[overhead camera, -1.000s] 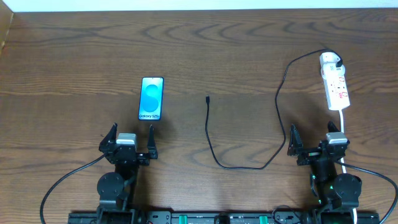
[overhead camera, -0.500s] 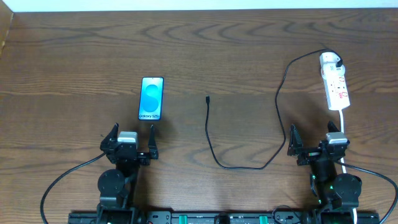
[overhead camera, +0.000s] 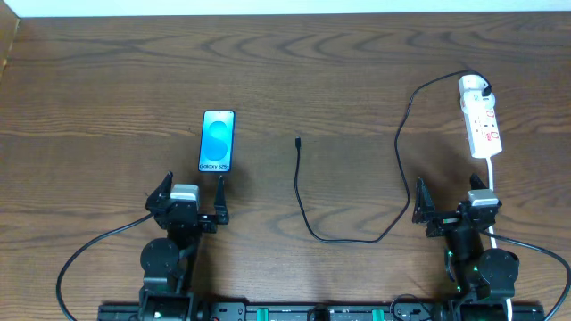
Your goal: Plug charger to phone and switch on socket
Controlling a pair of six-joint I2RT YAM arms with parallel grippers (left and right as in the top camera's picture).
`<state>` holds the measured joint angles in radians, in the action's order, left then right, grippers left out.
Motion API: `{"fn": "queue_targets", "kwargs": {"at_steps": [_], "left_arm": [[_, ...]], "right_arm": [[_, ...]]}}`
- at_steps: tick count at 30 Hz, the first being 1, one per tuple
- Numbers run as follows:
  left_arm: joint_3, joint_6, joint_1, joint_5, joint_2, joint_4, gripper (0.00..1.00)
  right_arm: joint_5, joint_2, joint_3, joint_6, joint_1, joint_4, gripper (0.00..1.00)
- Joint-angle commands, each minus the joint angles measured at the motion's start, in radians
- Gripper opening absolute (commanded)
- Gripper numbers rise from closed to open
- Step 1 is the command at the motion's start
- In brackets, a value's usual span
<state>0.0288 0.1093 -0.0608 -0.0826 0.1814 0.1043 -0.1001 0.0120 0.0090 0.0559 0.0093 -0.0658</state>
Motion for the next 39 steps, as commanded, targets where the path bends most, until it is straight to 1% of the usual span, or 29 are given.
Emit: {"fn": "queue_targets", "kwargs": {"at_steps": [1,10,15,18,22,28,30,34,39], "left_arm": [[0.049,0.002,0.005,-0.015,0.029,0.006,0.98],[0.118,0.002,0.005,-0.015,0.105,0.007,0.98],[0.16,0.002,0.005,-0.042,0.158,0.006,0.98],[0.196,0.002,0.005,-0.048,0.215,0.006,0.98],[0.245,0.001,0.005,-0.095,0.29,0.002,0.98],[0.34,-0.021,0.005,-0.135,0.438,-0.015,0.98],[0.383,-0.021,0.005,-0.151,0.491,-0.045,0.98],[0.492,-0.02,0.005,-0.194,0.61,-0.153,0.97],[0.647,-0.021,0.005,-0.198,0.755,-0.305,0.98]], "right_arm": [[0.004,-0.006,-0.003,-0.001,-0.002,-0.002,0.99],[0.004,-0.006,-0.003,-0.001,-0.002,-0.002,0.99],[0.004,-0.006,-0.003,-0.001,-0.002,-0.002,0.99],[0.004,-0.006,-0.003,-0.001,-0.002,-0.002,0.99],[0.004,-0.006,-0.003,-0.001,-0.002,-0.002,0.99],[0.004,-0.006,-0.003,-0.001,-0.002,-0.002,0.99],[0.004,-0.006,-0.003,-0.001,-0.002,-0.002,0.99],[0.004,-0.006,-0.003,-0.001,-0.002,-0.002,0.99],[0.004,-0.006,-0.003,-0.001,-0.002,-0.002,0.99]]}}
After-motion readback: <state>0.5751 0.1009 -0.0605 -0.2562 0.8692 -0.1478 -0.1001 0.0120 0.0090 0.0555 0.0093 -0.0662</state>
